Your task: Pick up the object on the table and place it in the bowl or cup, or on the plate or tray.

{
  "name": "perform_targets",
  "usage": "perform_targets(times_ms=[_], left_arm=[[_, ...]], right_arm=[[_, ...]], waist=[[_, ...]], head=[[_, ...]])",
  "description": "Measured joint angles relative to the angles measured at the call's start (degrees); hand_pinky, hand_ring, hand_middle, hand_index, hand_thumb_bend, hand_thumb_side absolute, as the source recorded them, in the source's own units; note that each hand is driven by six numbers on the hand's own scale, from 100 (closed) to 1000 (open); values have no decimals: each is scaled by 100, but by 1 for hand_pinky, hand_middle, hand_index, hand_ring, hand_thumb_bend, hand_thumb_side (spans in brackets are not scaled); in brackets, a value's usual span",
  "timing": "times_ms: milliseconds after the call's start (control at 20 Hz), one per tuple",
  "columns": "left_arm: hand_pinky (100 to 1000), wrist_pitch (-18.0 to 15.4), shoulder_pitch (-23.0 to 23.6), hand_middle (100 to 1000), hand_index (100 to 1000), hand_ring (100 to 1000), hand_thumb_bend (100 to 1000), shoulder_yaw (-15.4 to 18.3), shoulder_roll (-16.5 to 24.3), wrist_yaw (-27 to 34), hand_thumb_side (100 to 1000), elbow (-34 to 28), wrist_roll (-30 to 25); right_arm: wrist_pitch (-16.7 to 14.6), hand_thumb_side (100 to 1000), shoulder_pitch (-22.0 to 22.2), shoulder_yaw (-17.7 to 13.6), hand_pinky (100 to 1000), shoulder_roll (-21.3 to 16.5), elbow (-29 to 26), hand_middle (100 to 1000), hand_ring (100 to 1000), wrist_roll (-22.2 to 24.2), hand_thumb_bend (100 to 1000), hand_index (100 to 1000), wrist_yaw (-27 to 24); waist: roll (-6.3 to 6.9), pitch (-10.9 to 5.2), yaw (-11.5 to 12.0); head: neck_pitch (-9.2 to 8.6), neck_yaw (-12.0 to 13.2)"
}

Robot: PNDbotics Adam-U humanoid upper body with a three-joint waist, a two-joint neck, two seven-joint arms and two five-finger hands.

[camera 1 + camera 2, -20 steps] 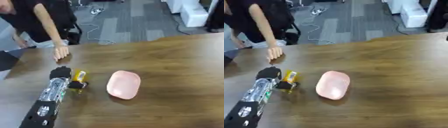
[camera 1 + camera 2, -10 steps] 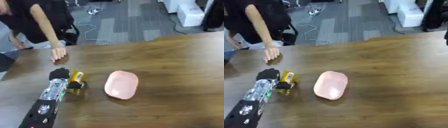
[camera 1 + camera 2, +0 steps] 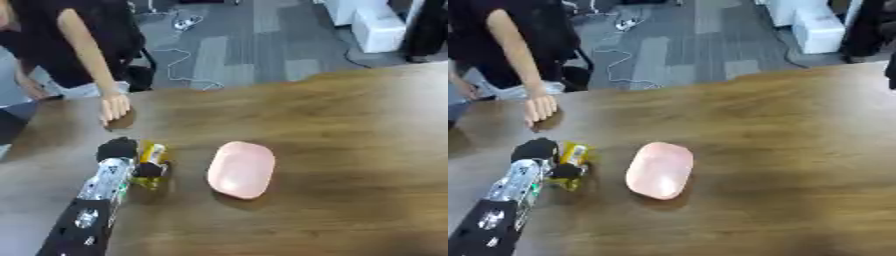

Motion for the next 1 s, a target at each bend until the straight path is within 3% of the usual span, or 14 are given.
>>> perform_targets(times_ms=[100,200,250,300,350,400,450,500,550,650,750,1000], left_arm=[[367,-20,0,576,646,521,368,30,-24,85,814,20,28],[372,-31,-1,579,651,525,184,41,-30,179,750,66,40],[375,-29,-1,579,650,526,100,62,-45,213,650,87,39],[374,-18,-3,580,651,526,100,77,-68,249,668,110,27],[375,1,-3,560,615,522,100,91,-78,282,495,133,4],[356,25,-8,531,578,508,100,109,-79,313,417,147,-35],[283,56,-15,442,497,431,100,131,-86,338,193,162,-83],[265,87,-31,422,481,414,100,146,-100,350,172,180,-144],[100,113,-51,228,274,238,100,163,-120,355,100,184,-210],[100,118,-58,100,170,118,109,172,-128,389,100,178,-288],[100,65,-57,100,156,100,160,172,-143,462,100,132,-208],[100,-74,-38,100,160,100,145,169,-173,732,100,-33,492]], right_arm=[[-1,1000,0,-1,100,0,0,270,186,-3,134,677,0],[-10,1000,0,-3,100,0,0,272,188,-14,130,676,0],[-17,1000,0,-6,100,0,0,273,188,-23,129,675,0],[-20,1000,0,-12,100,0,0,273,188,-29,129,675,-2],[-21,1000,0,-23,100,0,0,274,189,-32,126,674,-6],[-18,1000,0,-32,100,0,0,275,190,-37,125,673,-11],[-19,1000,0,-33,100,0,0,276,190,-45,123,673,-15],[-20,1000,0,-34,100,0,0,276,190,-55,123,673,-20],[-22,1000,0,-34,100,0,0,277,191,-67,121,672,-26],[-24,1000,0,-35,100,0,0,276,191,-78,121,671,-37],[-27,1000,0,-35,100,0,0,275,190,-84,121,671,-42],[-36,1000,0,-35,100,0,0,272,188,-93,126,671,-43]], waist=[[-13,0,-2],[-20,-5,-15],[-20,-12,-17],[-20,-24,-24],[-20,-33,-27],[-20,-35,-27],[-20,-35,-27],[-20,-37,-27],[-20,-37,-28],[-20,-38,-29],[-20,-38,-29],[-20,-36,-29]], head=[[0,-27],[0,-53],[0,-53],[0,-53],[0,-53],[0,-53],[0,-53],[0,-53],[0,-53],[0,-53],[0,-53],[0,-51]])
